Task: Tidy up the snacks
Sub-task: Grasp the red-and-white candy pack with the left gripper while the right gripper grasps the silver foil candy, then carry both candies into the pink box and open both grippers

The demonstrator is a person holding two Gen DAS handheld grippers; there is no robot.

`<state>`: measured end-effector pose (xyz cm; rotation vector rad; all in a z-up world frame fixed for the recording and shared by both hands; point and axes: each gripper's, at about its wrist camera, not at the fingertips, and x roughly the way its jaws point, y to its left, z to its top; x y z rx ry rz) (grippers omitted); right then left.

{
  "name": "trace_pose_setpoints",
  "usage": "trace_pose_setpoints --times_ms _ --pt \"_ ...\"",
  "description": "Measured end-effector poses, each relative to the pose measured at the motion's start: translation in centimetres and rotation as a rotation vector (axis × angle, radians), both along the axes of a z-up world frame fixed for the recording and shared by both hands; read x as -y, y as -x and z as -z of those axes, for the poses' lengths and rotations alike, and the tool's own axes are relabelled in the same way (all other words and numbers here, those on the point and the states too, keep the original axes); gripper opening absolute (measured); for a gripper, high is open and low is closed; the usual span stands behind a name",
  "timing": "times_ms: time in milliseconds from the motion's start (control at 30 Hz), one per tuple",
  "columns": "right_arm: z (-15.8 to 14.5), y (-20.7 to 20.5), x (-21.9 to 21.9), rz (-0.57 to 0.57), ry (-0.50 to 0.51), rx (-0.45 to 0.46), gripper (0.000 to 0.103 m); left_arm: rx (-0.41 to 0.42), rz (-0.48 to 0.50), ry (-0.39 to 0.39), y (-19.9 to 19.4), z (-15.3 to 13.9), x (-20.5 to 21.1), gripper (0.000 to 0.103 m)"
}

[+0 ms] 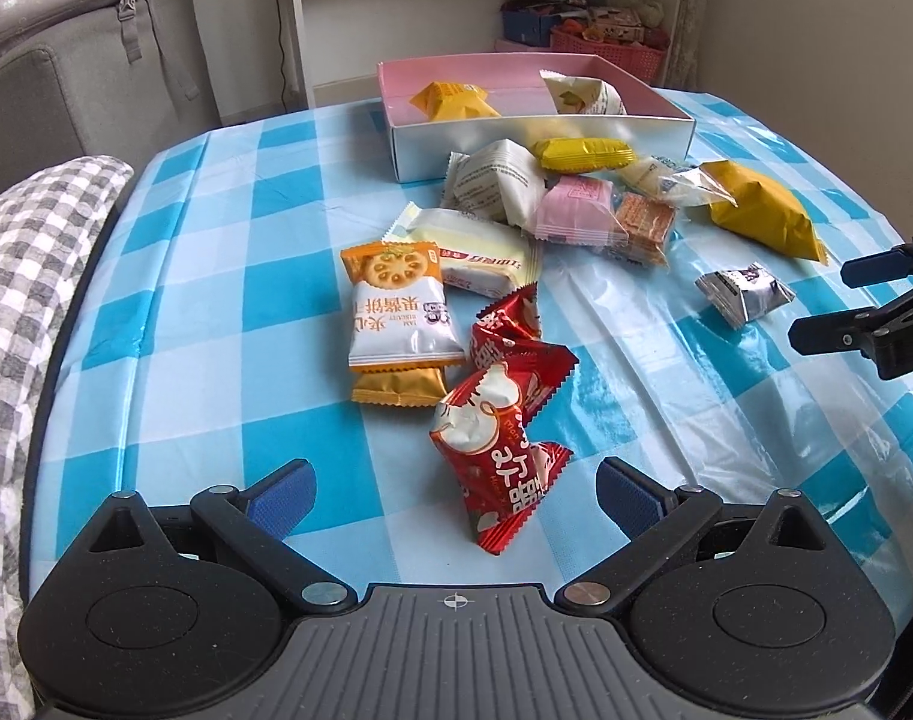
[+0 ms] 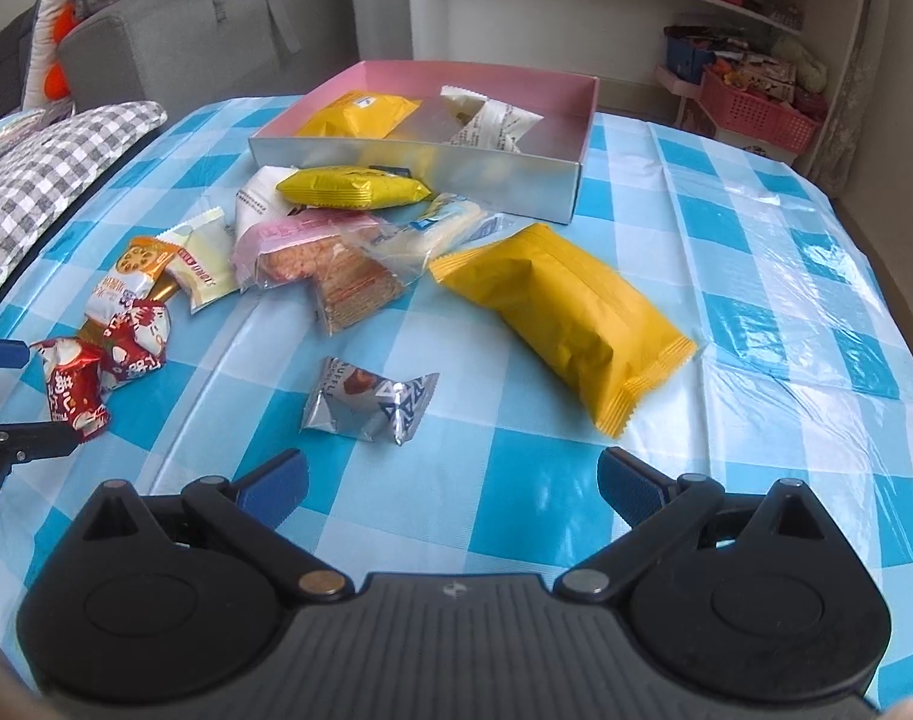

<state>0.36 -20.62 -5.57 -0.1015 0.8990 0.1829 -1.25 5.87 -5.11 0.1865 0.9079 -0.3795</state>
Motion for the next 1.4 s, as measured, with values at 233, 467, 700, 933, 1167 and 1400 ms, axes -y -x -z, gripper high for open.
trace_pose_setpoints --times_ms 233,467,700,933,1167,1400 --pt "1.5 -0.6 -1.7 -0.072 0.014 0.000 0.103 -0.006 0.011 0.021 0.1 0.4 0.1 0.093" --pt "2.0 -1.0 -2.4 -0.100 0.027 0.070 0.103 -0.015 0.008 0.056 -0.1 0.3 -0.4 0.069" --pt "1.9 -1.3 -2.6 -0.104 0.023 0.092 0.103 -0.024 -0.012 0.110 -0.4 0.2 -0.9 0.053" --pt "1.8 -1.5 -3.0 -0.103 0.022 0.110 0.096 -0.040 -0.003 0.129 -0.4 0.1 -0.5 0.033" --pt "1.3 -1.5 -3.4 -0.116 0.040 0.140 0.055 -0.047 -0.024 0.126 -0.5 -0.2 -0.7 0.028" --pt "0.8 -1.5 -3.5 -0.131 0.026 0.145 0.036 -0.048 -0.031 0.137 -0.4 -1.0 -1.0 0.026"
